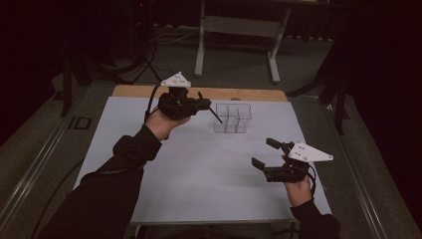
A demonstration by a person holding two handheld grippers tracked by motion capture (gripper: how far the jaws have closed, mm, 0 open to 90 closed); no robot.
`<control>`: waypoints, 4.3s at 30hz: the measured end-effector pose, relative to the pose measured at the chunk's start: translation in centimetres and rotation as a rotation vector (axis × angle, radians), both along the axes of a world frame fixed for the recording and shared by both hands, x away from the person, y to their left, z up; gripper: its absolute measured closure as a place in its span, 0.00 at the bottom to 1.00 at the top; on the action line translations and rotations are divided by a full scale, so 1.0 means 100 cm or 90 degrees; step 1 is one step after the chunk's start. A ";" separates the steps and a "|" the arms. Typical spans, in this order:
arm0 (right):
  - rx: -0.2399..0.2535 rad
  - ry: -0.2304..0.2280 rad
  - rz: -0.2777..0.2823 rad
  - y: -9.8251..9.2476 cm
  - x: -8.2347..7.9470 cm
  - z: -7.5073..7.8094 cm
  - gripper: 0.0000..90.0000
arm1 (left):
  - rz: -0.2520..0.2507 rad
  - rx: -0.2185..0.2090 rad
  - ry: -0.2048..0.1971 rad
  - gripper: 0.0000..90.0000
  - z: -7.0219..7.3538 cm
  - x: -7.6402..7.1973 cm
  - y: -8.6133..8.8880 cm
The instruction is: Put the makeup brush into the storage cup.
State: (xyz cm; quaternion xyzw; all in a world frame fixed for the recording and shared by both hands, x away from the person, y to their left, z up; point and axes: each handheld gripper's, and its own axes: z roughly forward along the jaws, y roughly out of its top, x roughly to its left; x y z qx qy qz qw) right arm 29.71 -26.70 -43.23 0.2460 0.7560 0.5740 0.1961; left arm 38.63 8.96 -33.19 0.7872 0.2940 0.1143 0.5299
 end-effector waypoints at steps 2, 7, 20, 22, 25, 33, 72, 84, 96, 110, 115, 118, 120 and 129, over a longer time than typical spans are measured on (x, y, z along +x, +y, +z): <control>0.000 0.000 0.000 0.000 0.000 0.000 0.15 | 0.006 0.001 -0.005 0.95 0.004 0.005 -0.002; -0.004 0.001 -0.002 0.001 0.000 0.000 0.15 | 0.022 0.008 -0.010 0.95 0.007 0.016 -0.008; -0.005 0.000 0.000 0.001 0.000 -0.001 0.15 | 0.071 0.057 -0.006 0.95 0.001 0.050 -0.029; -0.007 0.001 0.001 0.001 0.000 -0.002 0.15 | 0.077 0.060 -0.003 0.95 -0.002 0.055 -0.032; -0.010 0.001 0.003 0.002 0.000 -0.002 0.15 | 0.080 0.061 0.002 0.95 -0.007 0.062 -0.035; -0.016 0.000 0.009 0.003 -0.001 -0.003 0.15 | 0.098 0.082 0.018 0.95 -0.030 0.077 -0.045; -0.013 0.016 0.020 0.003 -0.001 -0.007 0.15 | 0.107 0.138 0.070 0.59 -0.094 0.096 -0.074; -0.014 0.014 0.016 0.002 0.000 -0.006 0.15 | 0.112 0.069 0.062 0.07 -0.071 0.082 -0.064; -0.015 0.014 0.012 0.002 0.000 -0.006 0.15 | 0.082 0.028 0.006 0.00 -0.054 0.046 -0.038; -0.022 0.019 0.007 0.003 0.001 -0.009 0.15 | 0.069 -0.005 -0.019 0.00 -0.043 -0.014 0.014; -0.023 0.020 0.011 0.005 0.002 -0.009 0.15 | 0.064 -0.007 -0.022 0.00 -0.047 -0.032 0.023; -0.027 0.021 0.014 0.006 0.001 -0.010 0.15 | 0.055 -0.013 -0.021 0.00 -0.056 -0.050 0.031; -0.024 0.022 0.014 0.006 0.001 -0.010 0.15 | 0.051 -0.010 -0.018 0.00 -0.061 -0.057 0.034; -0.025 0.023 0.014 0.006 0.002 -0.010 0.15 | 0.026 -0.010 -0.019 0.00 -0.098 -0.095 0.042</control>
